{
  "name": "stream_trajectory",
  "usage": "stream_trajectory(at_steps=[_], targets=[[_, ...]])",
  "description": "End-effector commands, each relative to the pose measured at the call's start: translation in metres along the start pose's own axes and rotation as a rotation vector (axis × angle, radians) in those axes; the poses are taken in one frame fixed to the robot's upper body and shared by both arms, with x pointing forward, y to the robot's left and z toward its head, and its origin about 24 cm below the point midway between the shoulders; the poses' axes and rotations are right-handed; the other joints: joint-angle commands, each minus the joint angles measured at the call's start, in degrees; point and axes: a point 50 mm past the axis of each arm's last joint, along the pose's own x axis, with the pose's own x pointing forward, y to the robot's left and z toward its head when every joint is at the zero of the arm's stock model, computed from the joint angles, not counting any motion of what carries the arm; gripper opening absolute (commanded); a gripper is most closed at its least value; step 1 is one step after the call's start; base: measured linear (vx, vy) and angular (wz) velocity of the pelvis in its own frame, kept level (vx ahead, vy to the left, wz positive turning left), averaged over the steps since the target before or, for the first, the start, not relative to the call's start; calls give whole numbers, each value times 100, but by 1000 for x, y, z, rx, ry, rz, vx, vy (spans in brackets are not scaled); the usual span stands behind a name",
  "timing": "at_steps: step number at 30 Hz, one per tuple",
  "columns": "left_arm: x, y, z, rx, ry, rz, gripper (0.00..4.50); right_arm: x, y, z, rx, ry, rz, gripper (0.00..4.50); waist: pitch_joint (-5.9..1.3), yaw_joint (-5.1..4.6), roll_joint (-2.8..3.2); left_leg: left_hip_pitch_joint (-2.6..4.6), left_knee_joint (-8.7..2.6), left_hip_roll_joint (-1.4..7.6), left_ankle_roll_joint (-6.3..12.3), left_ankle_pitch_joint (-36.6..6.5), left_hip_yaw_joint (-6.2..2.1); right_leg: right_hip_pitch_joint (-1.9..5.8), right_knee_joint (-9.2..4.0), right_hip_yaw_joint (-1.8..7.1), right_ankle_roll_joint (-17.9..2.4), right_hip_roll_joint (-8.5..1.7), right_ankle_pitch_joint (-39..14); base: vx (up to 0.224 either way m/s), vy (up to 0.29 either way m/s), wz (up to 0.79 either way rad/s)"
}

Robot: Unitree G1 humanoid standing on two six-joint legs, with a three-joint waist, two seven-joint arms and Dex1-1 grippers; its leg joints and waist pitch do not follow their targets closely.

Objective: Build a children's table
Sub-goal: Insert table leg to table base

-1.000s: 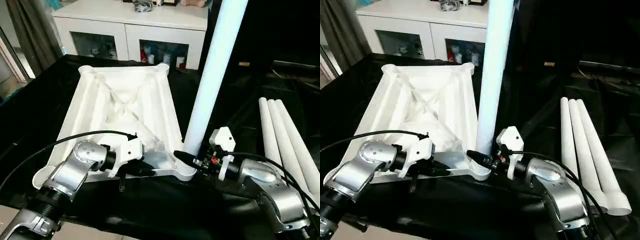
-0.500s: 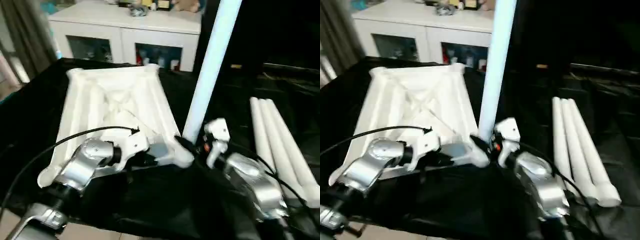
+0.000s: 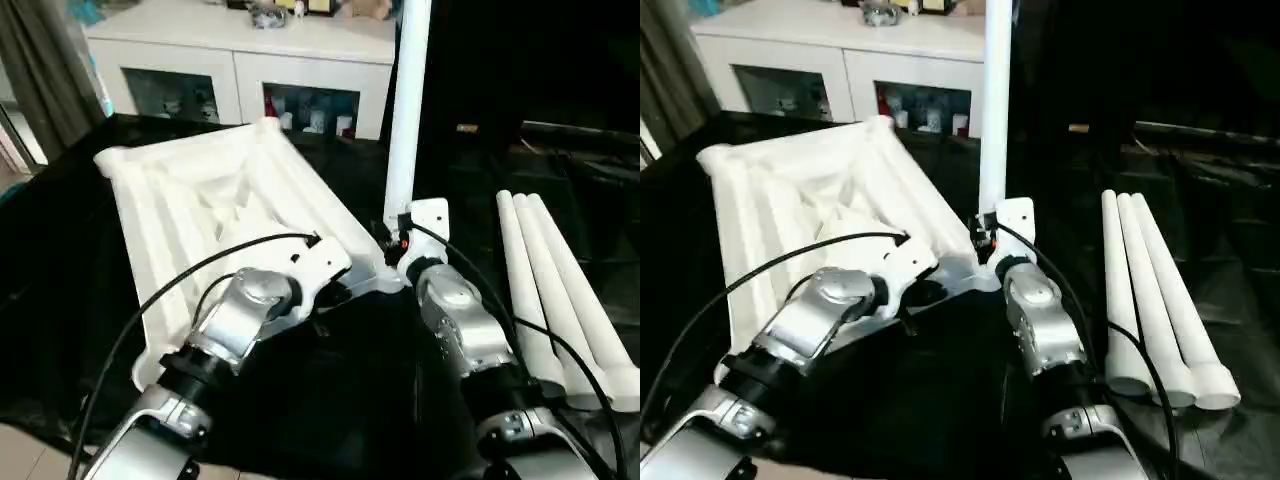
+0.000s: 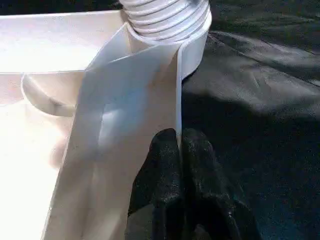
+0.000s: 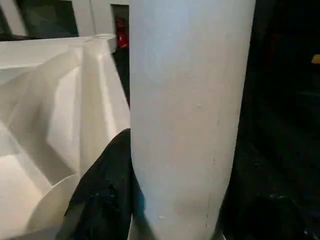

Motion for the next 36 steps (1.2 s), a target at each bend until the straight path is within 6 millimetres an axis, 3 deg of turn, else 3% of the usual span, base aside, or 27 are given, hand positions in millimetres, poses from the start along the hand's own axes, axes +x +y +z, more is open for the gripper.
stream_trajectory(at_steps=[1, 4, 7, 8, 10, 11, 14, 15, 18, 19, 23, 24, 27, 32, 36], targets=[[-5, 13, 7, 34, -1, 106, 0, -13, 10, -53, 10, 222, 27, 188, -227, 25, 43, -59, -454, 354, 155, -953, -135, 216, -415, 311, -1267, -510, -847, 0, 0, 0], [-7, 15, 6, 47, -8, 107, 0, -13, 13, -48, 45, 173, 50, 188, -215, 25, 49, -58, -465, 363, 212, -970, -133, 220, -425, 302, -1301, -514, -900, 0, 0, 0], [-11, 14, 7, 89, -49, 57, 0, -15, 12, -36, 98, 88, 106, 188, -190, 15, 45, -63, -507, 386, 177, -1272, -156, 216, -469, 297, -1166, -514, -1431, 0, 0, 0], [-13, 13, 7, 96, -62, 36, 0, -17, 11, -34, 106, 73, 123, 188, -182, 1, -17, -75, -510, 388, 201, -1291, -151, 215, -485, 301, -1124, -509, -1491, 0, 0, 0], [-15, 12, 6, 98, -73, 15, 0, -19, 10, -31, 117, 55, 146, 188, -187, -6, 26, -66, -520, 407, 188, -1276, -162, 198, -466, 307, -1128, -518, -1472, 0, 0, 0], [-20, 13, 3, 111, -85, -11, 0, -25, 6, -28, 132, 28, 193, 188, -182, -12, -12, -67, -522, 408, 210, -1273, -155, 201, -475, 306, -1114, -511, -1461, 0, 0, 0], [-32, 15, -6, 109, -102, -51, 0, -40, -2, -29, 153, 7, 294, 188, -203, 19, 11, -80, -506, 423, 327, -979, -149, 218, -423, 314, -1201, -518, -997, 0, 0, 0], [-34, 16, -8, 109, -105, -57, 0, -43, -4, -30, 149, 11, 312, 188, -217, 15, -19, -88, -490, 425, 378, -817, -141, 229, -390, 312, -1279, -520, -757, 0, 0, 0], [-39, 15, -10, 126, -127, -85, 0, -49, -6, -34, 151, 25, 350, 188, -226, 28, -13, -107, -451, 417, 527, -472, -121, 228, -340, 304, -1441, -518, -278, 0, 0, 0], [-41, 15, -12, 122, -131, -98, 0, -52, -6, -35, 145, 28, 369, 188, -222, 24, -49, -107, -452, 416, 542, -490, -114, 230, -349, 301, -1445, -516, -299, 0, 0, 0], [-50, 15, -15, 150, -151, -143, 0, -61, -6, -36, 123, 52, 463, 188, -201, 39, -36, -90, -470, 436, 495, -615, -120, 223, -360, 303, -1403, -523, -570, 0, 0, 0], [-53, 15, -15, 152, -162, -154, 0, -63, -7, -35, 116, 54, 480, 188, -194, 28, -73, -87, -472, 435, 470, -646, -115, 212, -368, 303, -1394, -514, -627, 0, 0, 0], [-55, 15, -13, 177, -188, -169, 0, -64, -10, -35, 112, 55, 491, 188, -187, 30, -61, -83, -474, 431, 383, -724, -116, 209, -380, 311, -1371, -526, -828, 0, 0, 0], [-60, 8, -12, 189, -216, -251, 0, -59, -14, -31, 131, 54, 459, 188, -213, 32, -66, -71, -447, 429, 405, -410, -108, 220, -322, 313, -1436, -522, -427, 0, 0, 0], [-63, 5, -15, 202, -201, -298, 0, -54, -20, -21, 138, 27, 440, 188, -230, 55, -76, -74, -413, 410, 545, -91, -90, 231, -244, 307, -1564, -503, 198, 0, 0, 0]])
